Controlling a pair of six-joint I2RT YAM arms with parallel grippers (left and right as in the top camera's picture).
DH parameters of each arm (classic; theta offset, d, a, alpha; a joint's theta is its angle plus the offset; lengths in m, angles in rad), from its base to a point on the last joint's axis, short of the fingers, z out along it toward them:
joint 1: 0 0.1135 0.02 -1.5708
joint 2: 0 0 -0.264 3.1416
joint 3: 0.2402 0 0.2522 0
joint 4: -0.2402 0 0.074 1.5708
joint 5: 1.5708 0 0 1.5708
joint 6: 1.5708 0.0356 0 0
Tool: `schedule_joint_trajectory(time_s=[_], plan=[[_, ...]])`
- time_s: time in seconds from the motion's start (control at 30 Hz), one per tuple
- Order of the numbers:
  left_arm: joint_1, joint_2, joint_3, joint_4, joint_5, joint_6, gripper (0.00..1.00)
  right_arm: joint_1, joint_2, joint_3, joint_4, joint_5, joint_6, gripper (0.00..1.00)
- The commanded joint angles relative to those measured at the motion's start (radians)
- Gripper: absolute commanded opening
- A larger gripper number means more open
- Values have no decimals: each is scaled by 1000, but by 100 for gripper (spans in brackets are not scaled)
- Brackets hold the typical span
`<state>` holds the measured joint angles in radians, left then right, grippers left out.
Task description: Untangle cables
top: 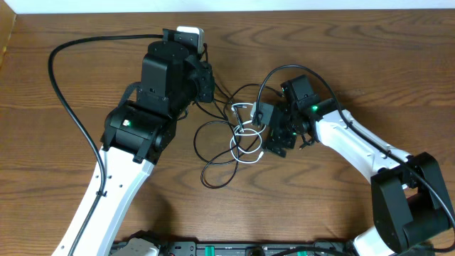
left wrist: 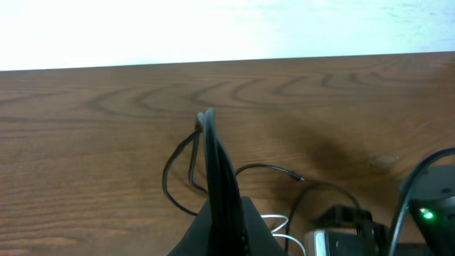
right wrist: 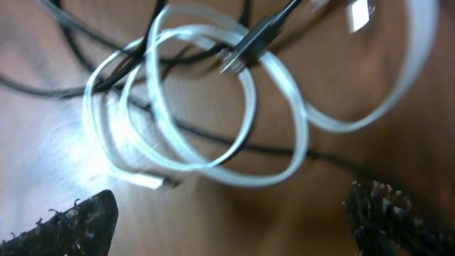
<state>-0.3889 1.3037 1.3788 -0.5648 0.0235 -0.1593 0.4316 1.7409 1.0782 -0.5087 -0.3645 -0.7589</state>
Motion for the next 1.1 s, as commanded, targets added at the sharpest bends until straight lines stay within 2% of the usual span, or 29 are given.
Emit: schedule_joint_trajectory(time_s=[0.0, 0.57, 0.63, 0.8, 0.93, 1.0, 1.07], plan=[[1, -4, 9, 4, -10, 10, 7, 4, 3, 6, 68, 1, 24, 99], [1, -4, 9, 5, -10, 10, 7, 7, 107, 6, 340, -21, 156, 99], [1, -4, 9, 5, -10, 10, 8, 9, 110, 6, 364, -48, 160, 96], [1, -4, 9, 19, -10, 10, 7, 9, 110, 6, 363, -60, 214, 80], [1, -4, 9, 26, -10, 10, 7, 9, 113, 6, 365, -57, 277, 79], [1, -4, 9, 27, -10, 10, 8, 9, 126, 6, 369, -56, 277, 74], [1, -4, 9, 27, -10, 10, 7, 9, 139, 6, 369, -51, 303, 73]])
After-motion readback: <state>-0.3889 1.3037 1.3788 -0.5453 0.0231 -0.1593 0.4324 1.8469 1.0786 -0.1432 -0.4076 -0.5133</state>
